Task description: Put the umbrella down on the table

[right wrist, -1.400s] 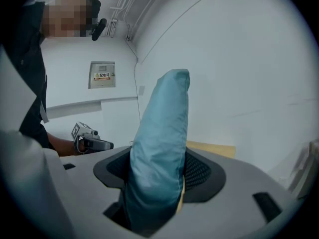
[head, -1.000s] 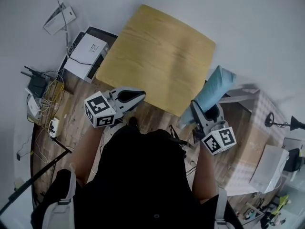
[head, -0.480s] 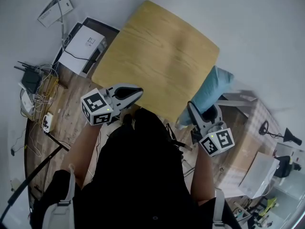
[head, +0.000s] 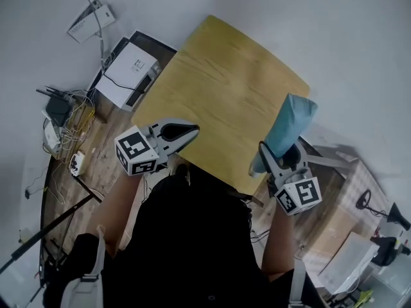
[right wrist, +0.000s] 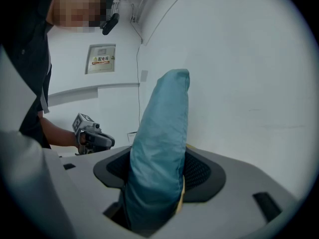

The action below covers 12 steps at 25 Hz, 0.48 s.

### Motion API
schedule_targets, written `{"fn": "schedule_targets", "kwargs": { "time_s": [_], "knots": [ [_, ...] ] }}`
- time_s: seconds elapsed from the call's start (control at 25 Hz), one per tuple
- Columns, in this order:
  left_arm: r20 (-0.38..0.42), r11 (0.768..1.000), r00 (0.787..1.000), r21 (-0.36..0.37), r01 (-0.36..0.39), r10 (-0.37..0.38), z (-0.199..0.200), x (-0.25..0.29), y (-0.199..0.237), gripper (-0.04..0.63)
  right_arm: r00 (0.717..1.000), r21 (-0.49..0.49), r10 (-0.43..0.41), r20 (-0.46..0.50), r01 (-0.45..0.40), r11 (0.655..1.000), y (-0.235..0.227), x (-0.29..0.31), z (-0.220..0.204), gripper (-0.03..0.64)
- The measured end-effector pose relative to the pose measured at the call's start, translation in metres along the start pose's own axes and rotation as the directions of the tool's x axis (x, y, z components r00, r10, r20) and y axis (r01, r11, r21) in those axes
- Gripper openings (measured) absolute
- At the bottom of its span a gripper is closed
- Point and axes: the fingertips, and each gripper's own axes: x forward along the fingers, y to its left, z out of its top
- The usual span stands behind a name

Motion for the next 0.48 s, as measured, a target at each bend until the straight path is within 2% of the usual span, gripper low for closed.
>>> {"fn": "schedule_targets", "kwargs": {
  "time_s": [0.16,0.36,0.48],
  "knots": [
    [-0.035,0.999,0.998,0.004,-0.042,0.042,0.001,0.013,0.011,0.012,1.000,-0.009,0.020,-0.015,-0.020,1.000,-0.020,0.012,-0.001,0.297],
    [-0.094,0.997,0.993,0.012,-0.074,0.074,-0.003,0.034,0.018,0.012,0.995,-0.031,0.040,-0.088,-0.043,0.999,-0.045,0.024,-0.018,0.298],
    [-0.098,0.996,0.992,0.020,-0.083,0.085,0.000,0.043,0.025,0.012,0.992,-0.046,0.044,-0.115,-0.049,0.998,-0.056,0.036,-0.026,0.298]
  ]
}}
